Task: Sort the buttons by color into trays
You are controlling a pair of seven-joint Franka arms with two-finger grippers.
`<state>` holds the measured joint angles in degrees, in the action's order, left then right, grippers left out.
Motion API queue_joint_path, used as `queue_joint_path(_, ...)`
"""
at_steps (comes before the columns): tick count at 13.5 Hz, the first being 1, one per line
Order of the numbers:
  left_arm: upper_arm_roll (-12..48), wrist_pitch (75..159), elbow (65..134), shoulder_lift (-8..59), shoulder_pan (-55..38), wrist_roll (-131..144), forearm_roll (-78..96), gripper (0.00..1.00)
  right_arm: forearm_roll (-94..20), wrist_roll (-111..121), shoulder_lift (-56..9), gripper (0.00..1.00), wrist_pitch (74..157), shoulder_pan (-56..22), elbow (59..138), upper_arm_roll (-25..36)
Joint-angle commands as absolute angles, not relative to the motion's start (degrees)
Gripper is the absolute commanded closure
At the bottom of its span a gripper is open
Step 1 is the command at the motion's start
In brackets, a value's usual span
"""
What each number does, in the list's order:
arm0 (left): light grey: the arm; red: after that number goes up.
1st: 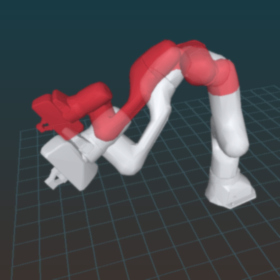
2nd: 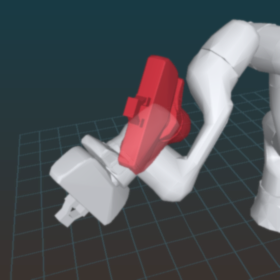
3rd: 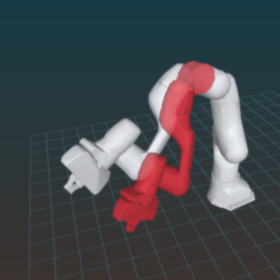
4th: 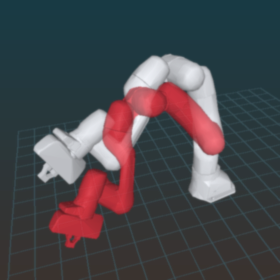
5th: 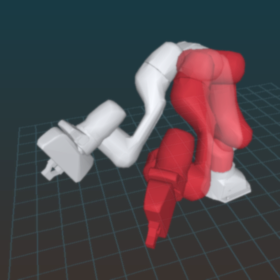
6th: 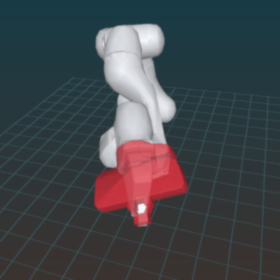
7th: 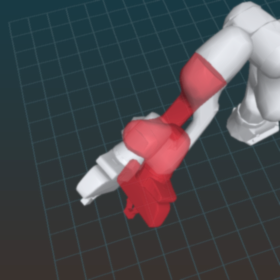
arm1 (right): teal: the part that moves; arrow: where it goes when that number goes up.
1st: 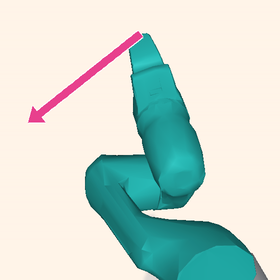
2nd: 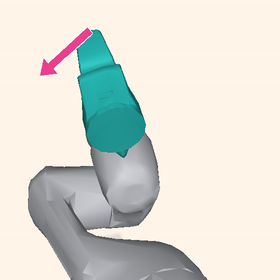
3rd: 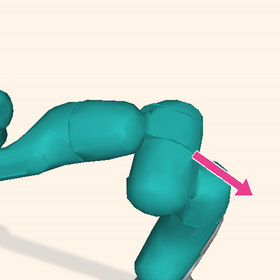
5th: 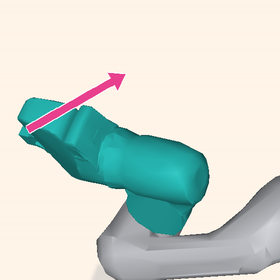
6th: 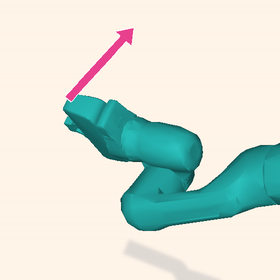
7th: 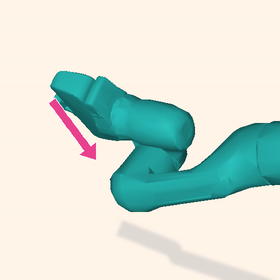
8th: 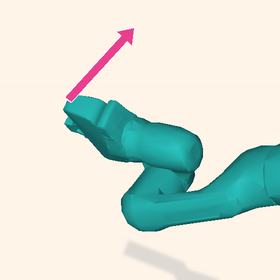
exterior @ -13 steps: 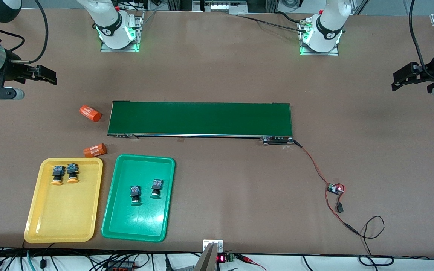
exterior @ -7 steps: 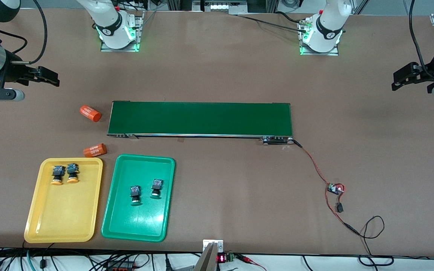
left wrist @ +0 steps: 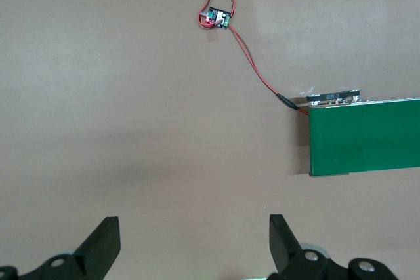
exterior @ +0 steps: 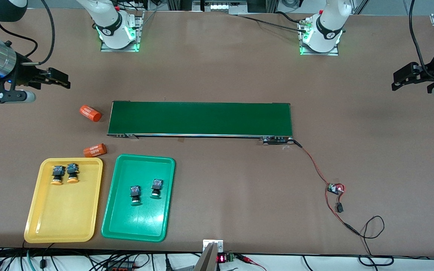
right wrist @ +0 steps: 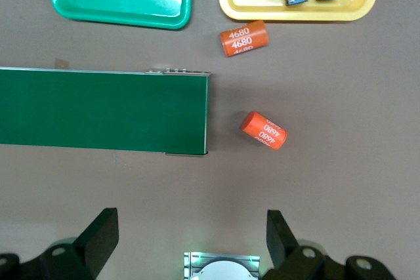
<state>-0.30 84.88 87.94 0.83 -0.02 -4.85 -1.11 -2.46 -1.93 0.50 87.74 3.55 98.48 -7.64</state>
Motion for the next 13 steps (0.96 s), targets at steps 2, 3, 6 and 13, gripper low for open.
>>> queue_joint_path(2, -0.09, 84.11, 87.01, 0.88, 0.44, -6.06, 0.0, 0.0, -3.43, -4.12, 0.09, 0.0, 88.5, 0.62, 98.09, -7.56)
queue_joint_path(3, -0.09, 84.11, 87.01, 0.88, 0.44, -6.06, 0.0, 0.0, -3.51, -4.74, 0.0, 0.0, 88.51, -0.17, 98.09, -7.56)
queue_joint_path(6, -0.09, 84.11, 87.01, 0.88, 0.44, -6.15, 0.0, 0.0, -3.43, -6.06, -0.17, 0.0, 88.77, -0.97, 98.09, -7.56)
queue_joint_path(13, -0.09, 84.02, 87.01, 0.88, 0.44, -6.24, 0.0, 0.0, -3.43, -6.06, -0.09, 0.0, 88.86, -0.7, 98.0, -7.47)
